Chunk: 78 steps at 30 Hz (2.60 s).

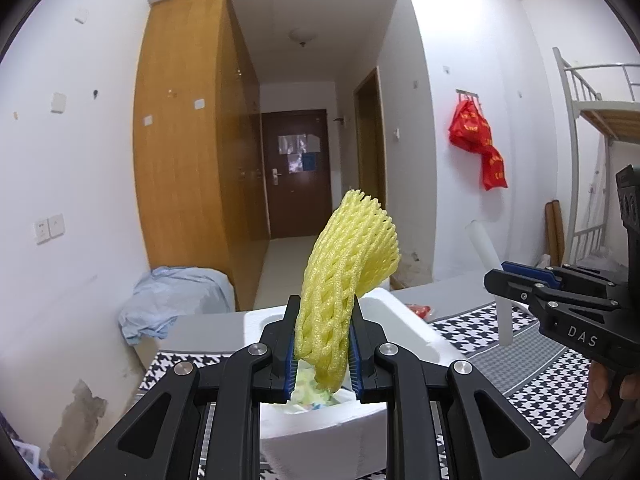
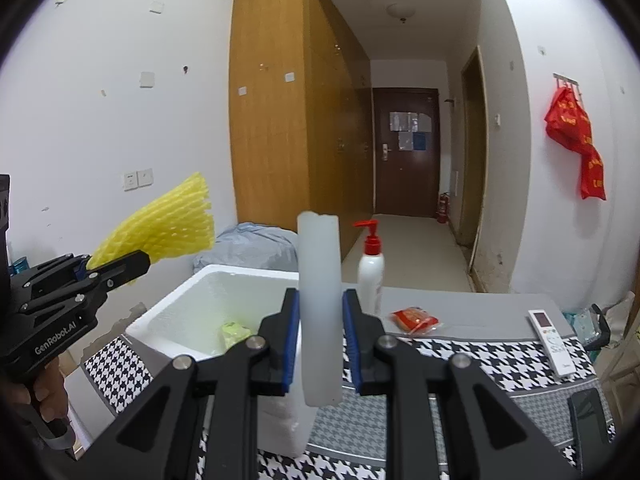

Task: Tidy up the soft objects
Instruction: 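Carry the foam roll and yellow net with both tools over the foam box, then open the right tool to drop the foam roll into the foam box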

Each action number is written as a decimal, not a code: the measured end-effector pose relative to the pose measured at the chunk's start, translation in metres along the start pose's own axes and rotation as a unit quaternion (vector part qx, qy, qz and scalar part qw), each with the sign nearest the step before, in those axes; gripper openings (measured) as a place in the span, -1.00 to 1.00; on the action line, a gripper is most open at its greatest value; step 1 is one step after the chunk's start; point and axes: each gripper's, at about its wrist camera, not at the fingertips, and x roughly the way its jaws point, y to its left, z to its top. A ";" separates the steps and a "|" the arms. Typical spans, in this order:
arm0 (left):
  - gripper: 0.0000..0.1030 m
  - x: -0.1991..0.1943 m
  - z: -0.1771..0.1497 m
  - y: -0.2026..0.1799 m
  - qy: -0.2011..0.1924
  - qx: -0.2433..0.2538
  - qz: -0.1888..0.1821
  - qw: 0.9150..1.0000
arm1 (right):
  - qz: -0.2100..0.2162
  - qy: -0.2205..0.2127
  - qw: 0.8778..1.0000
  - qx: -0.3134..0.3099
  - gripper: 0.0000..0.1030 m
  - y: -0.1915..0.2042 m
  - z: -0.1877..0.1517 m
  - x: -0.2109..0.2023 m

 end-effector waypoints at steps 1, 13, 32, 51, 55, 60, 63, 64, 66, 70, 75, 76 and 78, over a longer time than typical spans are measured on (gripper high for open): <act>-0.58 -0.001 0.000 0.002 0.000 -0.001 0.003 1.000 | 0.003 0.001 1.000 -0.002 -0.51 0.002 0.000 0.001; -0.58 -0.007 -0.003 0.021 0.001 -0.014 0.031 0.999 | 0.038 0.020 0.999 -0.017 -0.51 0.024 0.004 0.024; -0.58 -0.022 -0.014 0.051 0.004 -0.032 0.076 0.997 | 0.077 0.044 0.996 -0.029 -0.51 0.055 0.007 0.057; -0.58 -0.023 -0.015 0.060 0.005 -0.044 0.079 0.996 | 0.058 0.090 0.994 -0.033 -0.50 0.064 0.002 0.088; -0.58 -0.021 -0.016 0.059 0.007 -0.043 0.083 0.996 | 0.070 0.095 0.993 -0.022 0.36 0.062 0.002 0.088; -0.58 -0.019 -0.016 0.057 0.009 -0.044 0.082 0.996 | 0.068 0.082 0.994 -0.034 0.54 0.066 0.002 0.080; -0.58 -0.019 -0.016 0.056 0.009 -0.043 0.079 0.996 | 0.066 0.084 0.994 -0.035 0.54 0.066 0.001 0.079; -0.58 -0.019 -0.016 0.055 0.009 -0.043 0.076 0.996 | 0.066 0.085 0.994 -0.036 0.54 0.066 0.001 0.078; -0.58 -0.019 -0.017 0.055 0.009 -0.041 0.075 0.996 | 0.069 0.084 0.993 -0.036 0.54 0.066 0.000 0.076; -0.58 -0.017 -0.017 0.058 0.011 -0.041 0.074 0.996 | 0.076 0.079 0.993 -0.036 0.64 0.066 0.001 0.070; -0.58 -0.016 -0.017 0.059 0.011 -0.042 0.069 0.997 | 0.068 0.077 0.994 -0.022 0.99 0.060 0.001 0.067; -0.58 -0.016 -0.017 0.059 0.011 -0.041 0.068 0.997 | 0.066 0.078 0.995 -0.022 0.99 0.060 0.001 0.067; -0.58 -0.017 -0.017 0.060 0.009 -0.041 0.067 0.997 | 0.062 0.076 0.995 -0.022 0.99 0.059 0.001 0.065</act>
